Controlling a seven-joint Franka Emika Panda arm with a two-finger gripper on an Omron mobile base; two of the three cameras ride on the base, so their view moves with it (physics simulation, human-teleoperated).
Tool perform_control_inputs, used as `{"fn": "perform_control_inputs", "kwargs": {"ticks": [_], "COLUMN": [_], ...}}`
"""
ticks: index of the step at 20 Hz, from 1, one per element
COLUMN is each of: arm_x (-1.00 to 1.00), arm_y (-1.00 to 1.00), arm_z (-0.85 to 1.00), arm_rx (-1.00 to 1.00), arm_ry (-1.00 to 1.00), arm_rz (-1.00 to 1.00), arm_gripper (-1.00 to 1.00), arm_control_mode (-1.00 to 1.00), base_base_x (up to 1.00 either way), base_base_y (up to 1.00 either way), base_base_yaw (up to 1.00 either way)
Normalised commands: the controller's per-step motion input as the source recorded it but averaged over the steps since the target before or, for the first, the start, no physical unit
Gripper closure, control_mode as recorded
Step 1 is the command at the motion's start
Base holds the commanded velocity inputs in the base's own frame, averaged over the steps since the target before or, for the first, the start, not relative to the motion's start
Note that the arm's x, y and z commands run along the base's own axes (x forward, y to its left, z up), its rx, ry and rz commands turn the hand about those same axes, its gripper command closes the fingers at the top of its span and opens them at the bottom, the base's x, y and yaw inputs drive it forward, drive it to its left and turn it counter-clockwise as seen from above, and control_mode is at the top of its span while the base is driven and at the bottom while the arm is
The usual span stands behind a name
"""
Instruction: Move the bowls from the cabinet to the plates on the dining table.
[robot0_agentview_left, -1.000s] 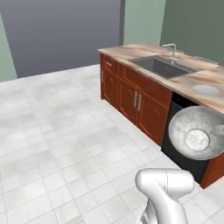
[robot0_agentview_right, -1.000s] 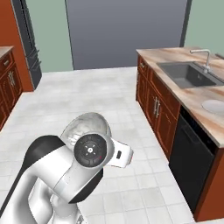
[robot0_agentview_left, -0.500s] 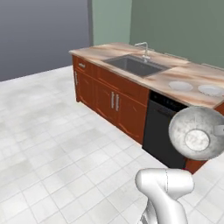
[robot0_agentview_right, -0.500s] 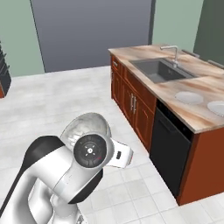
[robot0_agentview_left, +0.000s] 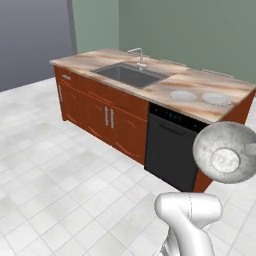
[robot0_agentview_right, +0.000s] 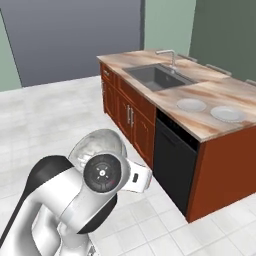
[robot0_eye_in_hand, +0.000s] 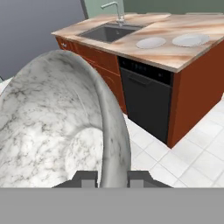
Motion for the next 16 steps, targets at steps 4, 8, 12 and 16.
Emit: {"fn": "perform_control_inputs", "kwargs": {"ticks": [4,8,12,16], "arm_x": [0.00,0.00,0.00,0.00], "arm_y": [0.00,0.00,0.00,0.00], "arm_z": [0.00,0.00,0.00,0.00], "arm_rx": [0.00,0.00,0.00,0.00], "arm_ry": [0.00,0.00,0.00,0.00], "arm_rz": [0.00,0.00,0.00,0.00], "arm_gripper": [1.00,1.00,1.00,1.00], "arm_control_mode": [1.00,1.00,1.00,1.00], "base_base_x": [-0.06,0.00,0.00,0.01], "base_base_y": [-0.10,0.00,0.39,0.69], "base_base_yaw": [-0.09,-0.01,-0.10,-0.18]}}
